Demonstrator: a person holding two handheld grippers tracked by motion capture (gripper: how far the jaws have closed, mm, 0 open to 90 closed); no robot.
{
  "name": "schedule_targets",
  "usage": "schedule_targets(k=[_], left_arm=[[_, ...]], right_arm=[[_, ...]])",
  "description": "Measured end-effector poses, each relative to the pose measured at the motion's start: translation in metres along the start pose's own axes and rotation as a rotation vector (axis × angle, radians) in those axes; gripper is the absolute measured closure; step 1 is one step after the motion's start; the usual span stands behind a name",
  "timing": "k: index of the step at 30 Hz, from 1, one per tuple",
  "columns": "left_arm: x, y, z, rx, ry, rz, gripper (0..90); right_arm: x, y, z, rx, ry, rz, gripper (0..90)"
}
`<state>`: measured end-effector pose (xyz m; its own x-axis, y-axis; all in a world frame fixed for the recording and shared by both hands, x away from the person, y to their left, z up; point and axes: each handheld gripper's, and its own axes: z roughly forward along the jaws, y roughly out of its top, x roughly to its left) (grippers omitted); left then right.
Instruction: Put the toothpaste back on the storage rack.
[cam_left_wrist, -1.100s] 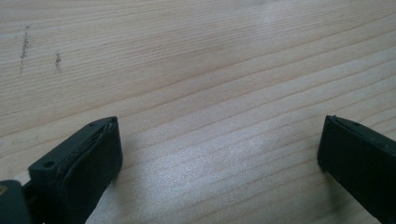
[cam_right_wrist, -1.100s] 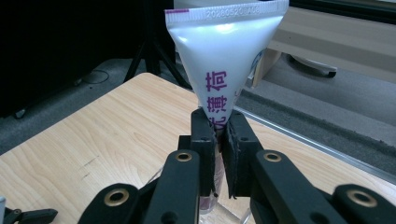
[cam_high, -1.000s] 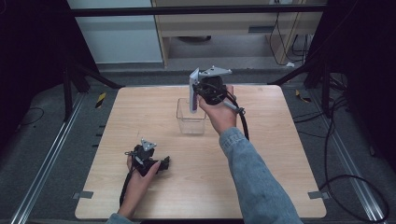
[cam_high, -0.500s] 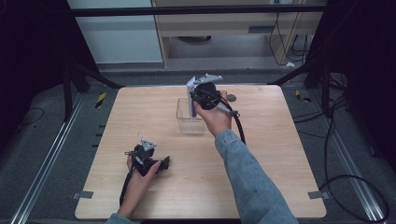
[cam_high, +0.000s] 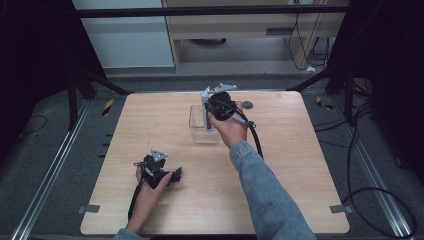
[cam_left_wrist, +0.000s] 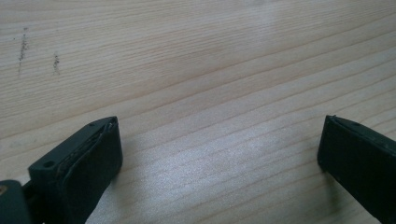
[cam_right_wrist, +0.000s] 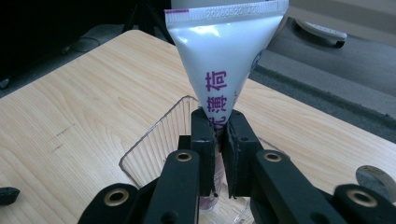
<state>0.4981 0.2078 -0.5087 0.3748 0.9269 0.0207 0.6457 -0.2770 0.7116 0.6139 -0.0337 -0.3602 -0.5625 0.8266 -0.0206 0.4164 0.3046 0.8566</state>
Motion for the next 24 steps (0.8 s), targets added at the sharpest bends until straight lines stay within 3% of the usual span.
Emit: schedule_targets(k=[24], left_arm=[[0.0, 0.0, 0.0, 0.0, -0.002, 0.002, 0.0]], right_arm=[[0.001, -0.009, 0.025, 0.074, 0.035, 0.001, 83.3]])
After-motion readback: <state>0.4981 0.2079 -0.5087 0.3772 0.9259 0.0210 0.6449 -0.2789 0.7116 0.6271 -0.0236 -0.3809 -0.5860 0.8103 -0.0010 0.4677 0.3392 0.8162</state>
